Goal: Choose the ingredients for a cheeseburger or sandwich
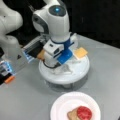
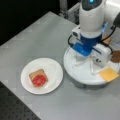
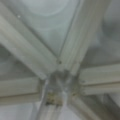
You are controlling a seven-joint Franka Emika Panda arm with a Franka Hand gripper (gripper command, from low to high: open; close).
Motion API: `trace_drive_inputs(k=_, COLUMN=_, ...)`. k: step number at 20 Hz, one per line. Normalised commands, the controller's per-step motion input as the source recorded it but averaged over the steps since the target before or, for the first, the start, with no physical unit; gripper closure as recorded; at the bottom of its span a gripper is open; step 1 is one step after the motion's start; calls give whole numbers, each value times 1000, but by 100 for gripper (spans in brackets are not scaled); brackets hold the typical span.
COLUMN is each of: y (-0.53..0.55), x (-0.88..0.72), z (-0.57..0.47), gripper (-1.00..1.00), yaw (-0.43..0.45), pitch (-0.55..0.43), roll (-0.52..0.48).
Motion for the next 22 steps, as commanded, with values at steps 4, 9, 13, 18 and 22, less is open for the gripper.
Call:
trace_drive_inputs(k=4, y=45, x=-435, z=-392, gripper=-100, yaw=-113, pitch=-333, roll=84)
trace_drive_inputs(k=9, y=27, x=-443, z=-475, gripper=-100, yaw=-93, pitch=-358, roll=61)
trace_drive_inputs(k=13, y=-3, x=-434, z=-551, gripper=-100, yaw=-35, pitch=-377, roll=40)
trace_drive_inputs(k=18, y=-68, x=-477, z=-655, gripper=-100, yaw=150, pitch=-364, roll=69)
trace_drive_inputs(k=22, y=-118, x=-487, z=-745, gripper=-100, yaw=229, pitch=-373, roll=103)
